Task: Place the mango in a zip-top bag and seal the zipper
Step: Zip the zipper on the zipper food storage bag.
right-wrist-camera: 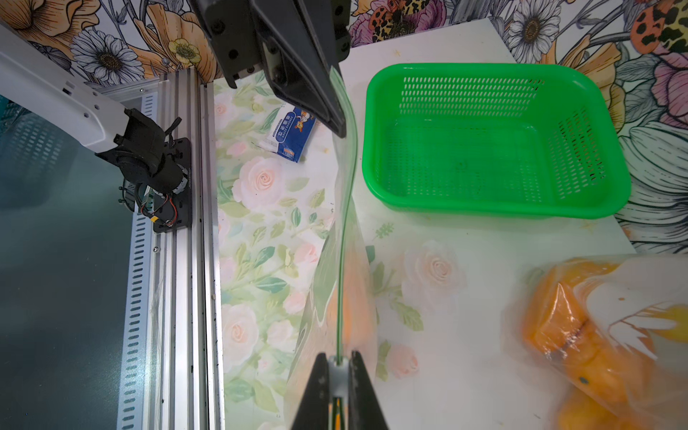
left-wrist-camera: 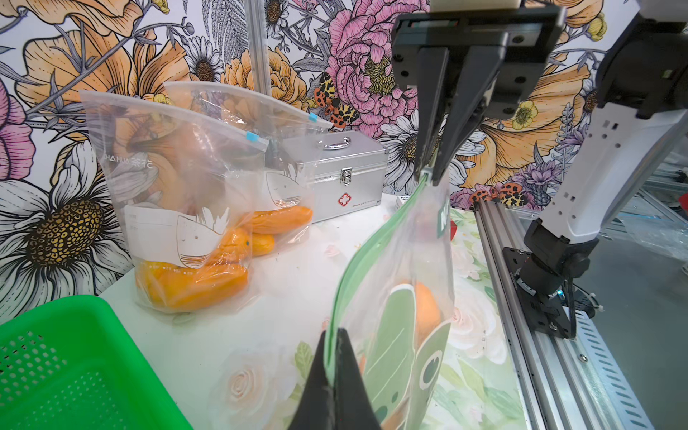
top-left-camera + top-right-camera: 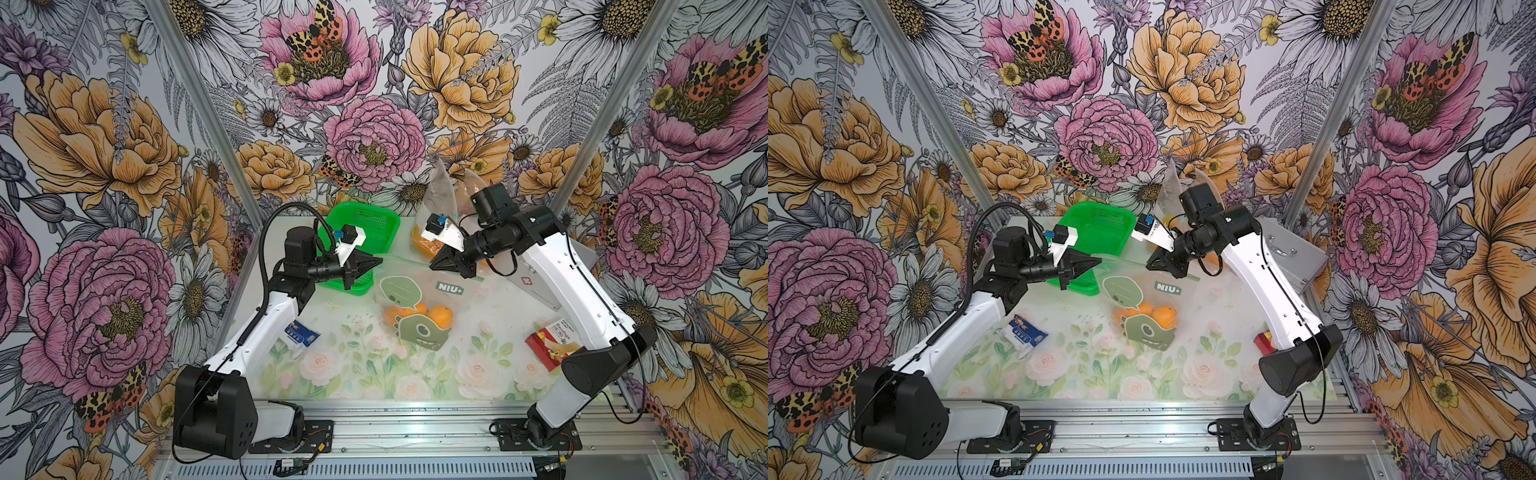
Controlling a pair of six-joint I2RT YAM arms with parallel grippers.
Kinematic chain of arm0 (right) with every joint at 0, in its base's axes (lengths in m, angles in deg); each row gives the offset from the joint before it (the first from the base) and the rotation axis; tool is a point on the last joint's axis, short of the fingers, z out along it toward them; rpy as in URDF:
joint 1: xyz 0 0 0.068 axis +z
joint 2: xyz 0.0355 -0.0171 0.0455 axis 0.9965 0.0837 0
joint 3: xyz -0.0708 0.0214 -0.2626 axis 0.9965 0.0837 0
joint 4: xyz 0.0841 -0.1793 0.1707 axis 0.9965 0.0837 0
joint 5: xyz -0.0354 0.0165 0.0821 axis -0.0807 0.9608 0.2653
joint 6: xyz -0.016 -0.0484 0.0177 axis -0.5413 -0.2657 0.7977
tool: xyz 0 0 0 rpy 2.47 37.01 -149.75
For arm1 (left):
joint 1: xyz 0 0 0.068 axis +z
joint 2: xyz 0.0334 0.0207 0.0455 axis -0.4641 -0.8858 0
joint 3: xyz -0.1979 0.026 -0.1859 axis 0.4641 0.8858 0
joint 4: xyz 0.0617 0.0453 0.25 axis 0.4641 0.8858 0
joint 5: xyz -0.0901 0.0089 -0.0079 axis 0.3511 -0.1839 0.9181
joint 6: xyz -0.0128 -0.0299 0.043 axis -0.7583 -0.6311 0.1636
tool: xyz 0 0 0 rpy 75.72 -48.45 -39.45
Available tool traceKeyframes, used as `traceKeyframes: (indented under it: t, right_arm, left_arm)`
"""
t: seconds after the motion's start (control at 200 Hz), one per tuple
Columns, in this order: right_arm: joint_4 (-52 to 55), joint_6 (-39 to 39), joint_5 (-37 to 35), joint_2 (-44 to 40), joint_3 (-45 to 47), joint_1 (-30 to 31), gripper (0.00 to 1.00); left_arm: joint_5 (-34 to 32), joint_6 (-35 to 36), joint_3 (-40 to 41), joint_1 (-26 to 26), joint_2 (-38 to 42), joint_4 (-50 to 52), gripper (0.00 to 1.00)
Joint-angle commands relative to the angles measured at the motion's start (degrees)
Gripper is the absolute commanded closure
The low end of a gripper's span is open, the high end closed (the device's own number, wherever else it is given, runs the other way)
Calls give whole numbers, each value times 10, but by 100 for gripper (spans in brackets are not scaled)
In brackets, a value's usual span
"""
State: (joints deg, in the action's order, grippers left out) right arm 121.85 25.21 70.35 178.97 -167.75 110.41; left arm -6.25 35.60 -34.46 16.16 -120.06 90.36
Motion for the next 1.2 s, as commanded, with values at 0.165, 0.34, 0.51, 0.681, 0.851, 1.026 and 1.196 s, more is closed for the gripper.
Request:
traceKeyframes:
  t: [0.165,0.34,0.51,0.681,0.851,1.026,1.196]
  right_arm:
    - [27,-5,-46,-60,57,-38,100]
    - [20,2,-56,-78,86,-61,100]
    - [9,3,-47,-96,105,-86,100]
    - [2,3,-35,-114,125,-110,100]
    - [1,3,-30,-124,134,-119,100]
    - [0,2,-29,-128,137,-126,100]
    - [0,2,-28,-128,140,-129,100]
  left_arm:
    - [-64,-16,8,26,11,-15,100]
    - [-67,-18,9,30,14,-17,100]
    - [-69,-20,10,37,16,-17,100]
    - [-67,-20,12,42,20,-19,100]
    - [-69,-22,14,43,20,-21,100]
    - [-70,-22,18,45,23,-23,100]
    - [-71,-23,21,47,26,-25,100]
